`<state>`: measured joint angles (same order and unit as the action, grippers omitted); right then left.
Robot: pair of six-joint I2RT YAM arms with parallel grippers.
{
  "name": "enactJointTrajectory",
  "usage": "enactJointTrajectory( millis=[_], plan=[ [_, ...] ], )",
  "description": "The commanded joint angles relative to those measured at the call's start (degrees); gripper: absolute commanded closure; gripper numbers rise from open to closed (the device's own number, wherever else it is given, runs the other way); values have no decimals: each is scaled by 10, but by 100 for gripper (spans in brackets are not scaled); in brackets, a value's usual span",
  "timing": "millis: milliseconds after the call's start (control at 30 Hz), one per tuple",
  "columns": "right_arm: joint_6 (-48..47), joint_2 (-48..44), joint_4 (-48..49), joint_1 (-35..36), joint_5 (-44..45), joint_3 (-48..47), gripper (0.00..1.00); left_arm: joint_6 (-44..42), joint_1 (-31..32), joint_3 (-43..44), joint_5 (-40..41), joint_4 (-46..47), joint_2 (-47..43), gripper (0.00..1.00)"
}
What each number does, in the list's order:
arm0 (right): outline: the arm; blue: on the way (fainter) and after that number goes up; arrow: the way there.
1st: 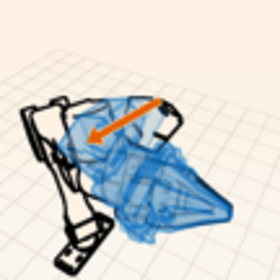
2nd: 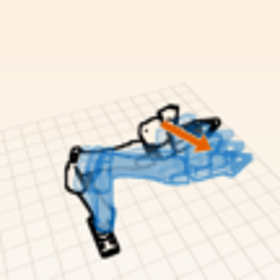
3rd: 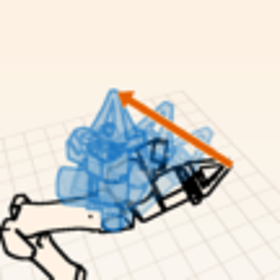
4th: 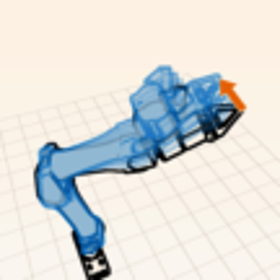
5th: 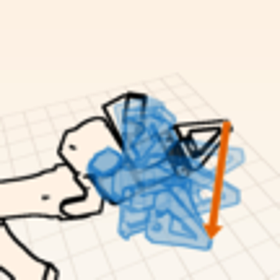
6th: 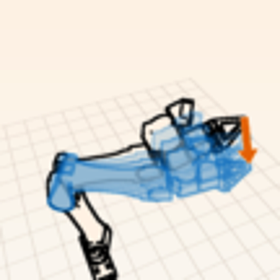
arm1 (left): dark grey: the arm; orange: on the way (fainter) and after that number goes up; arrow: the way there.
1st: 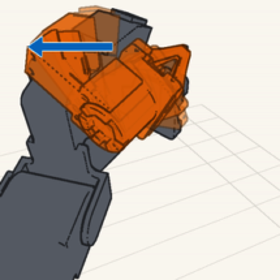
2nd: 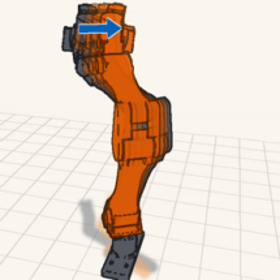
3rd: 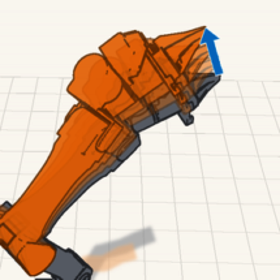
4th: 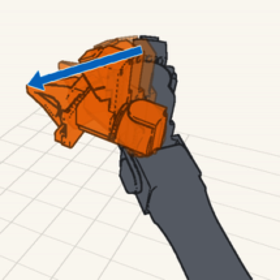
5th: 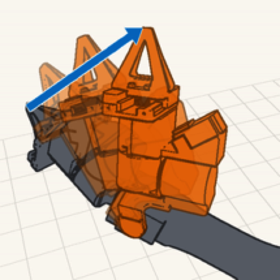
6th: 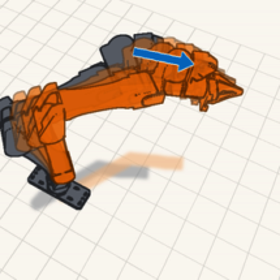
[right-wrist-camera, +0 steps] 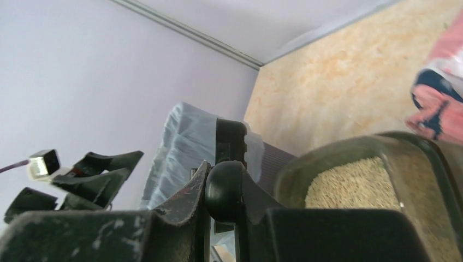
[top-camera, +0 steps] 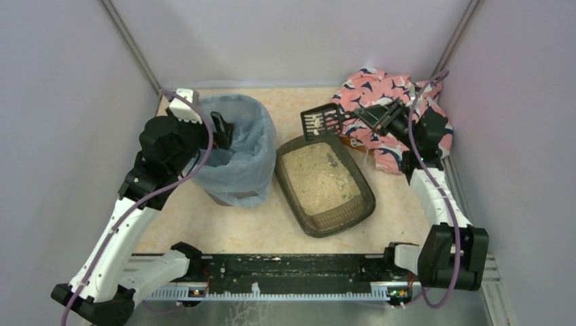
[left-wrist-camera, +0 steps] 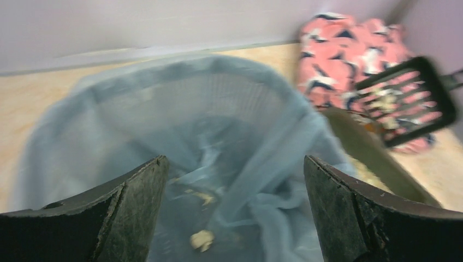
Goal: Clean the litter box
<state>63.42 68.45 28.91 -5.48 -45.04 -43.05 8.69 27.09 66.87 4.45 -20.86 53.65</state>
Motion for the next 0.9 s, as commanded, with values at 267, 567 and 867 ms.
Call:
enactJointTrajectory(
  millis=[267,567,867],
  plan=[
    [-15,96,-97,124,46,-257,100,-26,-42,-26,115,-44,-74,1],
    [-60,204,-133,236,68,-423,100,-42,-42,-100,65,33,-147,1],
    [-245,320,-328,332,72,-608,100,-11,-42,-126,-130,87,-109,1]
  ],
)
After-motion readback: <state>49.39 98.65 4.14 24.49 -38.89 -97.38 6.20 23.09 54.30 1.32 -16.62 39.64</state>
